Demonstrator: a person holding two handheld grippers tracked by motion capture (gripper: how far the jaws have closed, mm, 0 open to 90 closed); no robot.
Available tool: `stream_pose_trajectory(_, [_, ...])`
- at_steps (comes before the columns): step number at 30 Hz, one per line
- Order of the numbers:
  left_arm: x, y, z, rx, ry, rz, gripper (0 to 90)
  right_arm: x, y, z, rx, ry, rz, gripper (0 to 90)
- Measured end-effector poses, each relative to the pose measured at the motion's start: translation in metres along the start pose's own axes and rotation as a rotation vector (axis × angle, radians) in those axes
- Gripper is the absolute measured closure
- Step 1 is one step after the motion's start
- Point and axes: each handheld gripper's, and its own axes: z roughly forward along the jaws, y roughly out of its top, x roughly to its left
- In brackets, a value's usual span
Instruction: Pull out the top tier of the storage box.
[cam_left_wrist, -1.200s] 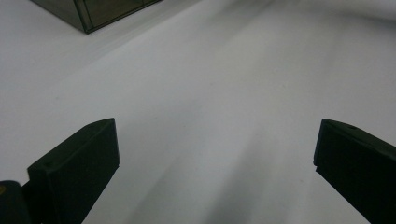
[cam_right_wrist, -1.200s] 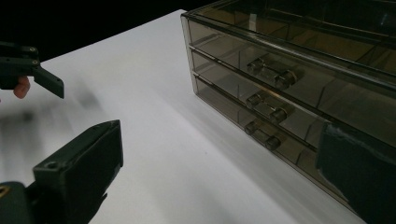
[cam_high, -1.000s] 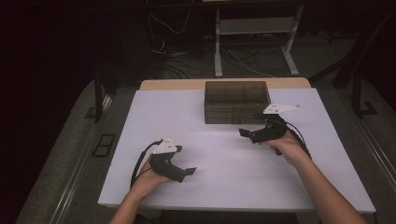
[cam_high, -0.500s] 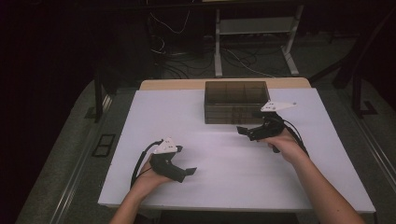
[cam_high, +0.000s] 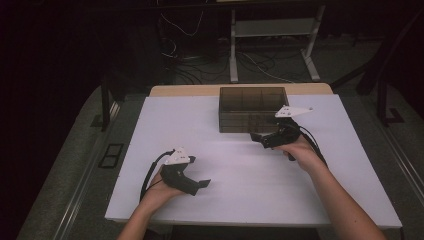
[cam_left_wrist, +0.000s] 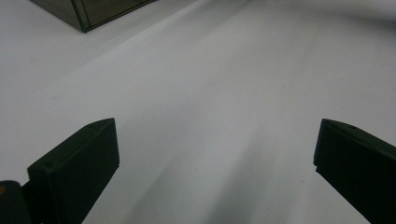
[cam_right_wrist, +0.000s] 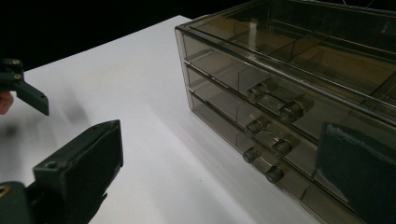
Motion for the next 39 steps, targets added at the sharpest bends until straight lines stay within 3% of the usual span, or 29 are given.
stream_pose_trajectory(9, [-0.0001, -0.0006, -0.0014, 0.004, -0.001, 0.004, 0.0, 0.0022, -0.0027, 0.0076, 0.012, -0.021, -0.022, 0.6])
stream_pose_trajectory(10, [0.0001, -0.0006, -0.0016, 0.005, -0.001, 0.006, 0.0, 0.0021, -0.0031, 0.0084, 0.01, -0.025, -0.024, 4.9])
stream_pose_trajectory(13, [0.0005, -0.0007, -0.0014, 0.007, 0.0, 0.007, 0.0, 0.0022, -0.0033, 0.009, 0.004, -0.037, -0.034, 5.0])
stream_pose_trajectory(39, [0.0031, -0.0024, -0.0015, 0.009, 0.012, 0.004, 0.0, 0.0082, -0.0033, 0.005, 0.009, -0.136, -0.145, 5.0])
